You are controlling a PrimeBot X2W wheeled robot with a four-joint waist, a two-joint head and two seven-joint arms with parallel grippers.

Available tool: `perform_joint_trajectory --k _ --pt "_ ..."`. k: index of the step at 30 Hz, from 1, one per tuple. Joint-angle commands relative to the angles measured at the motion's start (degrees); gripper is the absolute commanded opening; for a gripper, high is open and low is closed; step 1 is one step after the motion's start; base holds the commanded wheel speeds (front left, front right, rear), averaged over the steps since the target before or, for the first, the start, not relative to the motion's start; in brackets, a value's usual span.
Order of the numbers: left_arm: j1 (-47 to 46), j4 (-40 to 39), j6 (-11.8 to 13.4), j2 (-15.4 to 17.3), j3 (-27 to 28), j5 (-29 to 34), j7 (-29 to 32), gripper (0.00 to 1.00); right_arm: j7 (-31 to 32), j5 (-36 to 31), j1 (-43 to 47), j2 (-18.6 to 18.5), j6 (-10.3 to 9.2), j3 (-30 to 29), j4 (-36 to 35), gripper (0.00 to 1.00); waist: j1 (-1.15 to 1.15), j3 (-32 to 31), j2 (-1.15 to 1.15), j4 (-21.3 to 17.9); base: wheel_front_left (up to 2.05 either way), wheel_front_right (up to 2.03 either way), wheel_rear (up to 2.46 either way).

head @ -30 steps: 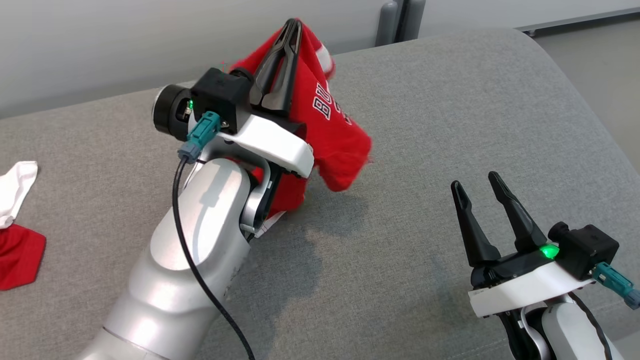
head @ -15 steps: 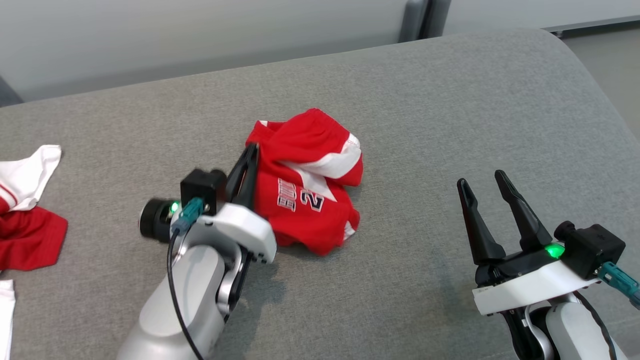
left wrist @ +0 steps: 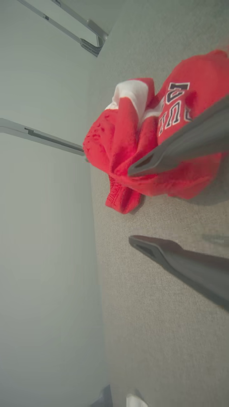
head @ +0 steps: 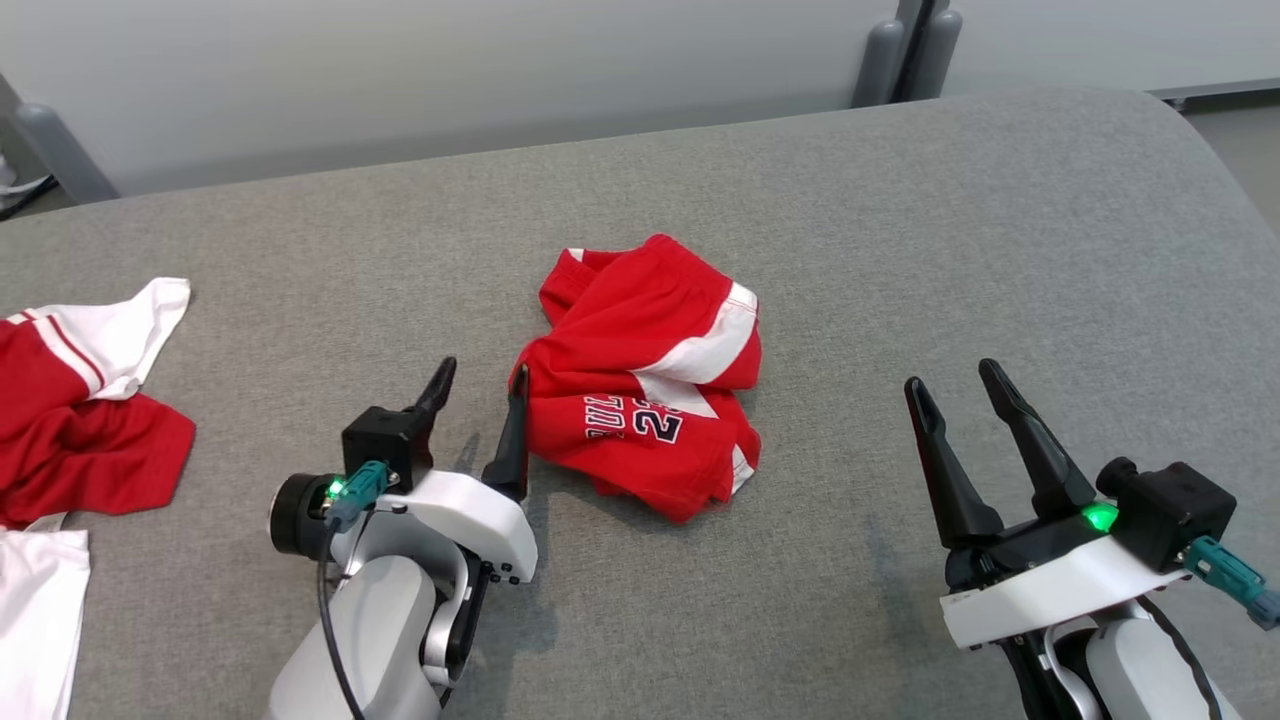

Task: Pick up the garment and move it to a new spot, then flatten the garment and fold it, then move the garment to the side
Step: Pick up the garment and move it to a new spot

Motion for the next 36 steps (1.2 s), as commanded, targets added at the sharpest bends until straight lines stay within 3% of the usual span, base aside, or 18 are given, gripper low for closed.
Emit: perform_joint_trajectory --k 1,12,19,36 --pt "-0.2 -3.0 0.6 0.7 2.8 0.2 -0.6 1.0 -0.8 0.0 -0.2 -0.5 0.41 1.2 -1.3 1.0 0.0 -0.3 0.0 0.5 0.0 0.0 0.0" --pt "9.0 -21.3 0.3 0.3 11.2 7.1 -0.6 1.0 -0.8 -2.5 0.8 0.2 0.41 1.0 -0.7 1.0 0.0 -1.8 0.0 3.9 0.0 0.0 0.0" --pt "16.5 -26.6 -1.4 -0.4 14.4 9.1 -0.6 1.0 -0.8 -4.5 2.8 1.2 0.41 -1.0 -0.3 1.0 0.0 -3.2 0.0 6.1 0.0 0.0 0.0" --pt "27.5 -33.2 -1.9 -1.5 19.2 12.9 -0.6 1.0 -0.8 -4.6 8.7 1.6 0.41 -4.9 -1.5 1.0 0.0 -5.6 0.0 7.9 0.0 0.0 0.0"
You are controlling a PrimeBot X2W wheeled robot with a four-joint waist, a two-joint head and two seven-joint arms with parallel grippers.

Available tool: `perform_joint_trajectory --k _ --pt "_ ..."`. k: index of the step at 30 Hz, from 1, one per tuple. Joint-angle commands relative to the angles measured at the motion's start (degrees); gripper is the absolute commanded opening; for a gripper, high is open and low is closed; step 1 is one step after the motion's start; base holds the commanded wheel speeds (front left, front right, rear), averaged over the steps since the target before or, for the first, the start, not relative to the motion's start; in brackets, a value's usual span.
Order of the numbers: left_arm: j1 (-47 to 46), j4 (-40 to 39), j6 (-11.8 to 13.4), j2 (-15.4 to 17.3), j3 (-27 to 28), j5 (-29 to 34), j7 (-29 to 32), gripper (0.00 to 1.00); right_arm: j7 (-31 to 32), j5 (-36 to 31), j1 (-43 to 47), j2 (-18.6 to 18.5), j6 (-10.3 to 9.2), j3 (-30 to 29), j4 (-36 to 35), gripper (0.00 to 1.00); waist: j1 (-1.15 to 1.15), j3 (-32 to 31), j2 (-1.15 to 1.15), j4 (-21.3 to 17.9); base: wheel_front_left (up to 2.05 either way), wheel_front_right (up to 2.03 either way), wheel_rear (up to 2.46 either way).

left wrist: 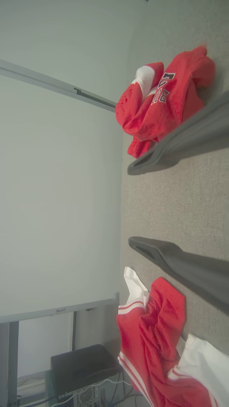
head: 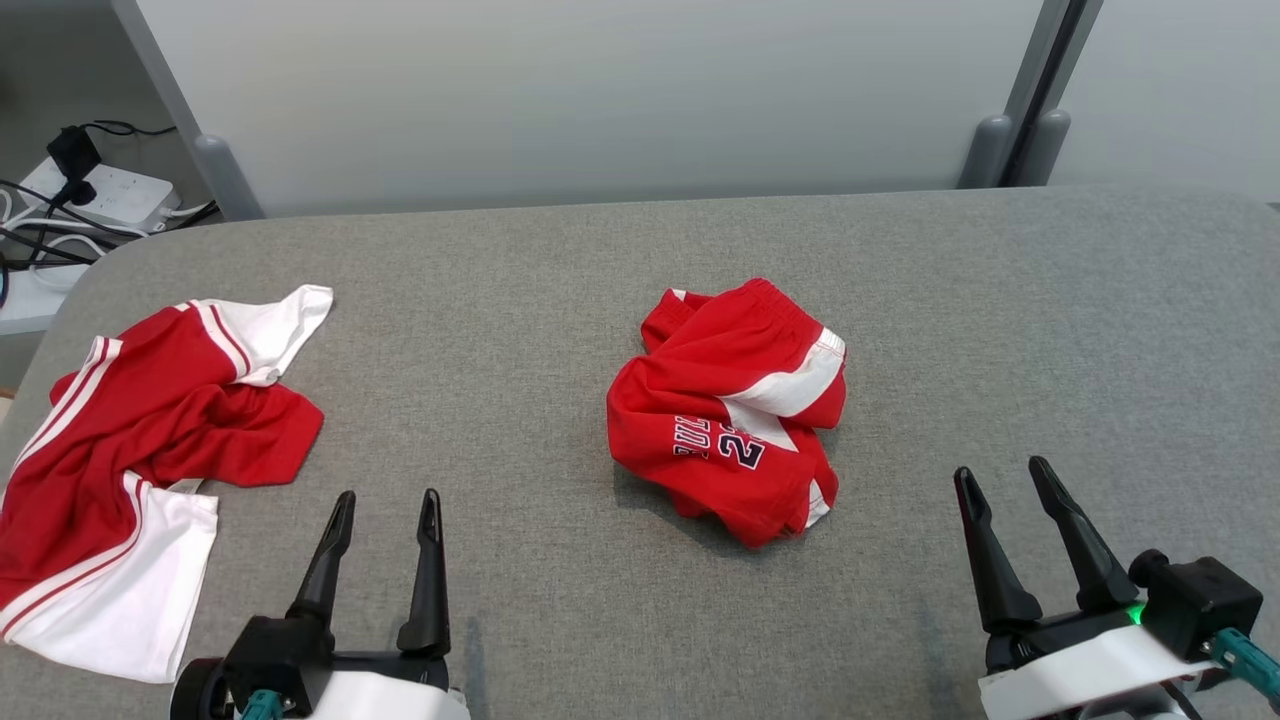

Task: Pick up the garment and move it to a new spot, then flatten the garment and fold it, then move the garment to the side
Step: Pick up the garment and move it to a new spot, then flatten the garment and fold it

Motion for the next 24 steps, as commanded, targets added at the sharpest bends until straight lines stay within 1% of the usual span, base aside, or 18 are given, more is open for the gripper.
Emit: perform_joint_trajectory --k 1,9,16,19,24 --pt "-0.9 -1.6 -0.5 0.1 2.1 0.6 -0.6 1.0 -0.8 -0.3 -0.4 -0.3 0.41 1.1 -1.5 1.0 0.0 -0.2 0.0 0.0 0.0 0.0 0.0" --pt "-0.3 -1.4 -1.1 0.1 3.0 2.2 -0.6 1.0 -0.8 -0.1 0.3 -0.2 0.41 1.2 -1.4 1.0 0.0 -0.8 0.0 -0.2 0.0 0.0 0.0" --pt "-1.6 -0.2 -2.1 0.0 2.0 3.7 -0.6 1.0 -0.8 0.3 0.1 -0.3 0.41 1.7 -1.4 1.0 0.0 -0.3 0.0 -1.1 0.0 0.0 0.0" --pt "-3.3 0.6 -3.1 0.1 0.4 5.1 -0.6 1.0 -0.8 0.6 -0.2 -0.4 0.41 2.2 -1.3 1.0 0.0 0.2 0.0 -2.1 0.0 0.0 0.0" --pt "-9.7 2.9 -6.1 0.2 -3.7 6.7 0.8 1.0 -0.8 1.0 -0.9 -0.6 0.41 2.0 -1.4 1.0 0.0 1.9 0.0 -4.3 0.0 0.0 0.0"
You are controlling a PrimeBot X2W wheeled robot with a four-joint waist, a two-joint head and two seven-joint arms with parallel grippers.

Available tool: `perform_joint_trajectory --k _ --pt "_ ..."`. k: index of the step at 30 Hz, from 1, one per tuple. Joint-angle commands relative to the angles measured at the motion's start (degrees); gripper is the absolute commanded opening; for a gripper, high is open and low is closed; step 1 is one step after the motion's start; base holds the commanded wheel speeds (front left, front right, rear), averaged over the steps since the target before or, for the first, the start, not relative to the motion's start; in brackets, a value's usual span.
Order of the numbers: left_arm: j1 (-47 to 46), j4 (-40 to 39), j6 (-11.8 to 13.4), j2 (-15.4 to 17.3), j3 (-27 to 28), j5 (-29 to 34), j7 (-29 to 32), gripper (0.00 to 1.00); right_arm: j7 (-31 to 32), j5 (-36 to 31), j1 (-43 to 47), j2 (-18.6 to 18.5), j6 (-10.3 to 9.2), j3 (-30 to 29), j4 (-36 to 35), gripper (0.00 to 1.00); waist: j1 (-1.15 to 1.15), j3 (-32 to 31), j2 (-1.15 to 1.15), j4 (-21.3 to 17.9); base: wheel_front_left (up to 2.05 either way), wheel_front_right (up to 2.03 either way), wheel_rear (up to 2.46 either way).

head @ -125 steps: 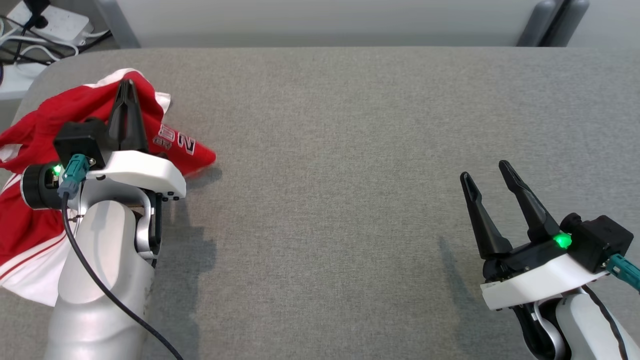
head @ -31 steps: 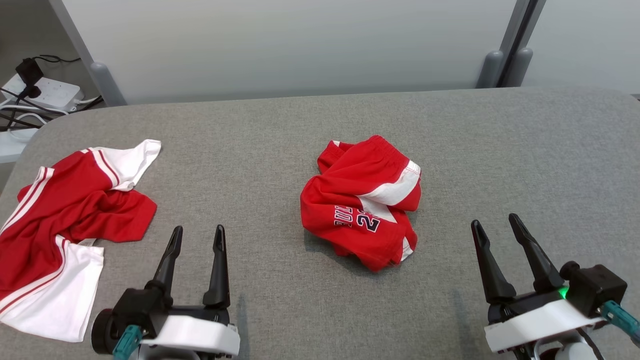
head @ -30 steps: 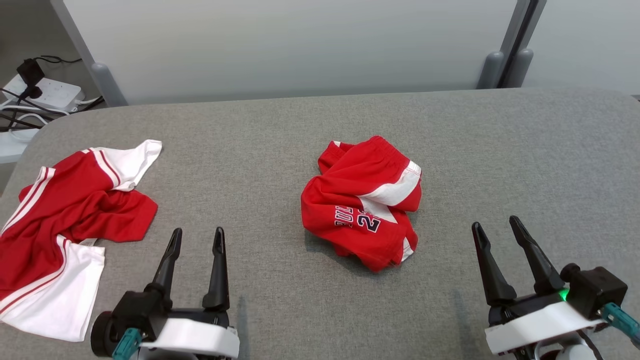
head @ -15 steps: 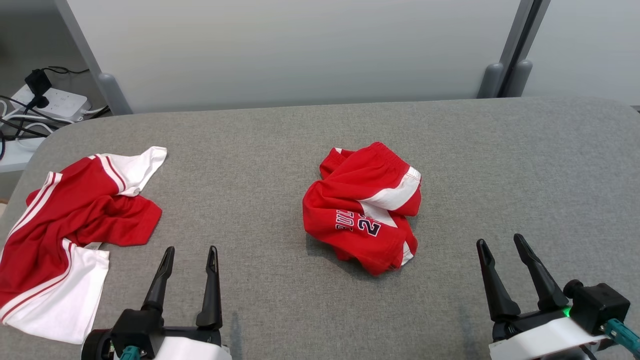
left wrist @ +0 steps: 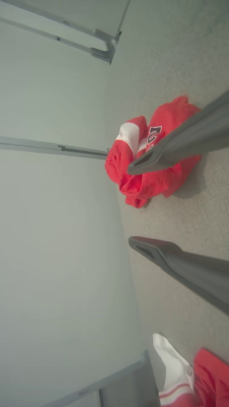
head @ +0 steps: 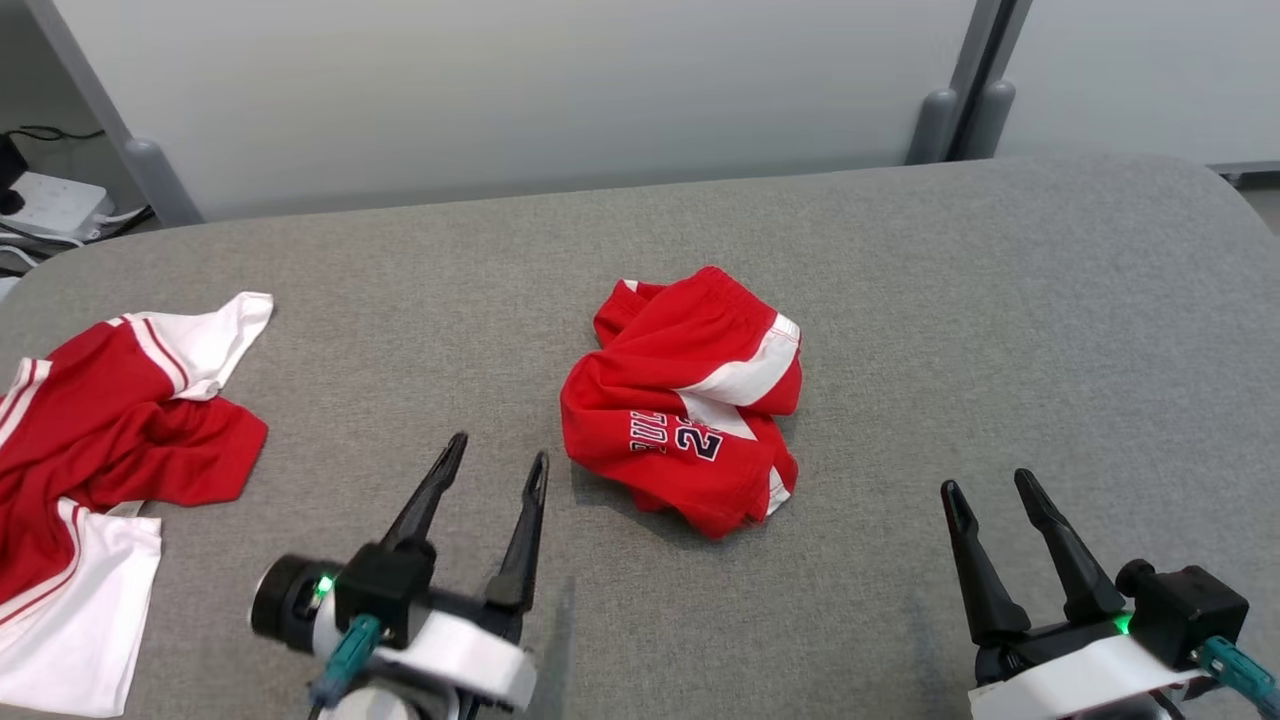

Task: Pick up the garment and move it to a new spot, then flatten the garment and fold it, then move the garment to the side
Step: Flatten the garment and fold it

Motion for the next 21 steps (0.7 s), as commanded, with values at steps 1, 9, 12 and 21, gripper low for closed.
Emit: perform_joint_trajectory --k 1,9,12,21 --pt "-5.2 -1.0 -0.7 0.2 1.0 0.6 0.9 1.0 -0.8 0.5 -2.0 -0.7 0.41 0.9 -1.5 1.0 0.0 1.2 0.0 -1.2 0.0 0.0 0.0" --pt "-18.1 2.3 -4.5 0.1 -5.2 1.5 9.3 1.0 -0.8 0.9 -3.4 -0.8 0.41 1.2 -1.7 1.0 0.0 4.7 0.0 -4.9 0.0 0.0 0.0" --pt "-21.3 3.1 -5.0 0.0 -6.8 1.3 11.1 1.0 -0.8 1.0 -3.8 -0.7 0.41 1.1 -1.8 1.0 0.0 5.7 0.0 -5.8 0.0 0.0 0.0" --pt "-33.7 9.8 -4.7 0.0 -12.9 0.9 20.3 1.0 -0.8 1.8 -6.0 -0.5 0.41 1.6 -2.1 1.0 0.0 10.0 0.0 -8.8 0.0 0.0 0.0"
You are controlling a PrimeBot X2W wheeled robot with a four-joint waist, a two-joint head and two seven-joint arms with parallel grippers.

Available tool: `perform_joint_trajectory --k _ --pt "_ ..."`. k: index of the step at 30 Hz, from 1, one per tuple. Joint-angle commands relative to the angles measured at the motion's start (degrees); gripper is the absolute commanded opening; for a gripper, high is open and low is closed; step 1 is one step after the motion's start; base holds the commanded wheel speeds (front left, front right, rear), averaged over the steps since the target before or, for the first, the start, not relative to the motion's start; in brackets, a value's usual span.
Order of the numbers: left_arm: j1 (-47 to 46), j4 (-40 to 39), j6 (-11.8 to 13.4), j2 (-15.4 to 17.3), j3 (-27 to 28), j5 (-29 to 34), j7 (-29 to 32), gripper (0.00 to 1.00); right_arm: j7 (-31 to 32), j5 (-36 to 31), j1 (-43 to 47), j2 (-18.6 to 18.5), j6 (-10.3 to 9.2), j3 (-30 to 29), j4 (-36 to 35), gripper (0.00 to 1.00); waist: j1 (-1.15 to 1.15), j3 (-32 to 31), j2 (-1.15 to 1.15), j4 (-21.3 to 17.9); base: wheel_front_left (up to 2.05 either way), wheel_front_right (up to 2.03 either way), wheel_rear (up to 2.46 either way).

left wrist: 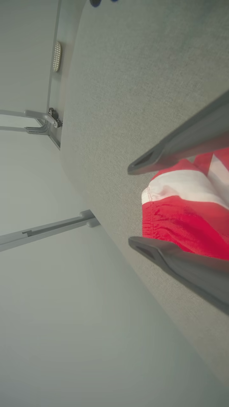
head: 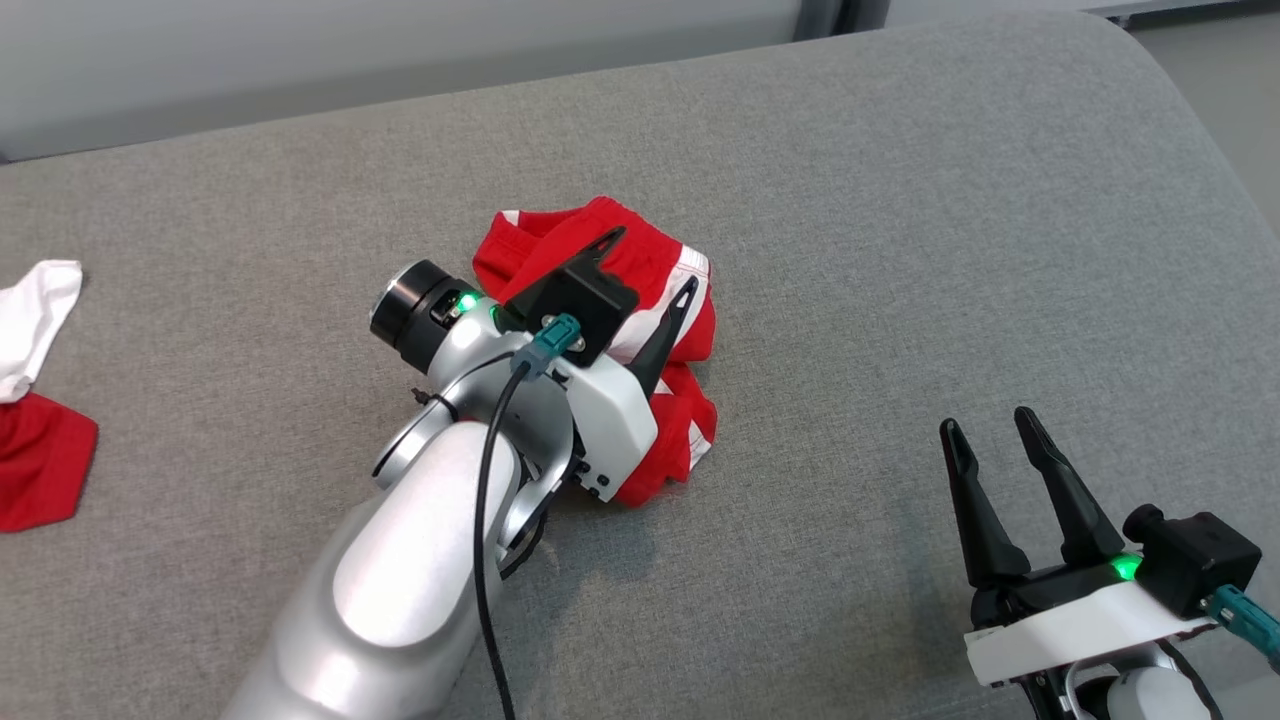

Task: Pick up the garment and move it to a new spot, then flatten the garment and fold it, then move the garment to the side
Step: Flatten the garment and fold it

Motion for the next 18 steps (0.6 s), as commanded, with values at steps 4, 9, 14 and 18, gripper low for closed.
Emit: perform_joint_trajectory --k 4,9,14,18 --pt "-7.5 2.6 1.1 0.3 -1.0 -1.0 5.4 1.0 -0.8 0.7 -2.0 -0.4 0.41 1.1 -2.3 1.0 0.0 2.3 0.0 -1.3 0.0 0.0 0.0" --pt "-14.3 6.5 0.7 0.3 -5.9 -1.6 9.6 1.0 -0.8 1.1 -2.7 -0.2 0.41 1.3 -2.4 1.0 0.0 3.6 0.0 -1.8 0.0 0.0 0.0" --pt "-19.5 10.0 -0.3 0.3 -12.4 -3.6 12.6 1.0 -0.8 1.5 -3.4 0.0 0.41 1.9 -2.2 1.0 0.0 4.4 0.0 -2.7 0.0 0.0 0.0" --pt "-22.5 12.7 -0.8 0.3 -16.5 -5.2 14.7 1.0 -0.8 1.9 -3.8 0.3 0.41 2.3 -2.1 1.0 0.0 4.7 0.0 -3.6 0.0 0.0 0.0"
